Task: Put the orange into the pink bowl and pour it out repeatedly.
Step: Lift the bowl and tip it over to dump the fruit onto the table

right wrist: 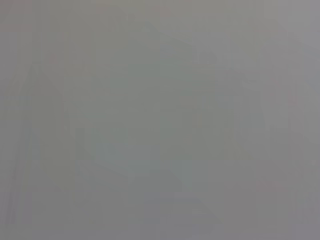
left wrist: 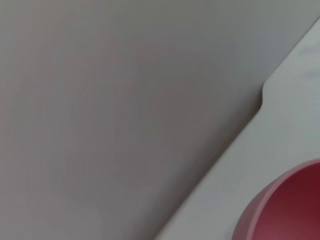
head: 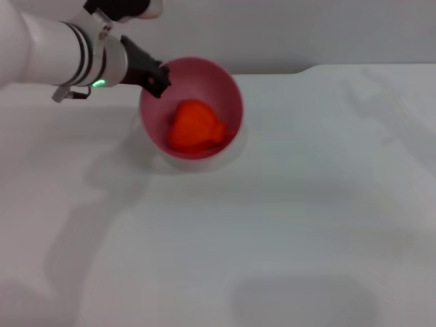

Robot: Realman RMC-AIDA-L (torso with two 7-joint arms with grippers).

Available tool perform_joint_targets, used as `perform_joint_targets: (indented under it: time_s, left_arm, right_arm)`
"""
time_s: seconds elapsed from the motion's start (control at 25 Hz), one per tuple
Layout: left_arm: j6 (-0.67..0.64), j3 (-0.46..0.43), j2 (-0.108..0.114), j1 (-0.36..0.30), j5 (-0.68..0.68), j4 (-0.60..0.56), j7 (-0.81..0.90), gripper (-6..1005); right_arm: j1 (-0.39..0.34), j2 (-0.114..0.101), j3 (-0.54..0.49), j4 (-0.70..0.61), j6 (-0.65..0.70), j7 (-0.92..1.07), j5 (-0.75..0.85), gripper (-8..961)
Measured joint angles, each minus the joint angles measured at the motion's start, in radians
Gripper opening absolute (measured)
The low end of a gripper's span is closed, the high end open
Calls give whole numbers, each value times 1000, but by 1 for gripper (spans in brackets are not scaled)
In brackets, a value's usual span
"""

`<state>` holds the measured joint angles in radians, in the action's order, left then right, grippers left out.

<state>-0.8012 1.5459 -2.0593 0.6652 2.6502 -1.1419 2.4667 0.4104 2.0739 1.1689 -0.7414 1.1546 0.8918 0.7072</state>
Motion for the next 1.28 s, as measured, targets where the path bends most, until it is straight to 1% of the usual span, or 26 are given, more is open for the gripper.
perform_joint_targets:
  time_s: [0.08, 0.16, 0.2, 0.24, 0.28, 0.32, 0.36, 0.4, 0.44, 0.48, 0.52, 0.56, 0.6, 0.64, 0.68, 0.8, 0.84, 0.88, 0.92, 0.96, 1.0, 1.04, 1.28]
  left_arm:
    - [79, 66, 0, -41, 13, -46, 0, 42]
    - [79, 66, 0, -41, 13, -46, 0, 42]
    - [197, 137, 0, -95, 25, -93, 0, 42]
    - [268, 171, 0, -125, 39, -108, -1, 42]
    - [268, 171, 0, -125, 39, -108, -1, 42]
    - [329, 195, 0, -145, 54, -115, -1, 42]
    - [329, 195, 0, -145, 54, -115, -1, 42]
    - [329, 195, 0, -145, 54, -115, -1, 42]
    - [493, 252, -2, -200, 84, -114, -10, 42]
    - [585, 280, -3, -225, 92, -106, -27, 42]
    - [635, 294, -3, -239, 95, -100, -40, 42]
    - [635, 294, -3, -239, 95, -100, -40, 42]
    - [699, 314, -4, -252, 96, -91, -59, 42]
    - [789, 342, -6, -263, 96, -65, -89, 42]
    - [836, 356, -7, -264, 96, -45, -105, 42]
    - [901, 378, -7, -261, 95, -9, -126, 42]
    - [1005, 427, -5, -252, 96, 46, -163, 42]
    - [1039, 443, -3, -249, 97, 60, -185, 42]
    - [1069, 454, -1, -248, 97, 69, -210, 42]
    - [1069, 454, -1, -248, 97, 69, -210, 42]
    - [1112, 466, 0, -249, 97, 74, -264, 42]
    - [1142, 475, 0, -254, 97, 72, -303, 42]
    - [1246, 516, -7, -274, 94, 82, -409, 42]
  right_arm:
    - [17, 0, -23, 32, 0, -11, -2, 602]
    - [35, 0, -48, 67, 0, -15, -3, 601]
    - [41, 0, -63, 83, 0, -16, -5, 601]
    - [45, 0, -75, 94, 0, -16, -9, 601]
    - [48, 1, -90, 105, 1, -16, -19, 601]
    - [49, 1, -99, 116, 2, -18, -39, 601]
    - [49, 2, -106, 134, 8, -26, -84, 601]
    - [49, 2, -106, 134, 8, -26, -84, 601]
    - [48, 2, -107, 141, 15, -32, -108, 601]
    - [48, 2, -108, 144, 22, -36, -121, 601]
    - [47, 2, -109, 145, 26, -38, -127, 601]
    - [46, 1, -109, 145, 29, -40, -130, 601]
    - [46, 0, -110, 145, 30, -40, -132, 601]
    - [46, 0, -110, 144, 31, -41, -132, 601]
    - [46, -1, -109, 143, 32, -41, -132, 601]
    - [40, -1, -102, 143, 52, -38, -131, 601]
    - [37, 1, -101, 146, 66, -36, -134, 601]
    - [34, 3, -99, 152, 83, -32, -142, 601]
    - [31, 5, -94, 160, 104, -29, -154, 601]
    - [29, 5, -85, 170, 121, -25, -167, 601]
    - [29, 6, -75, 180, 135, -18, -179, 601]
    - [30, 6, -66, 187, 142, -9, -187, 601]
    - [48, 3, -32, 231, 170, 18, -195, 601]
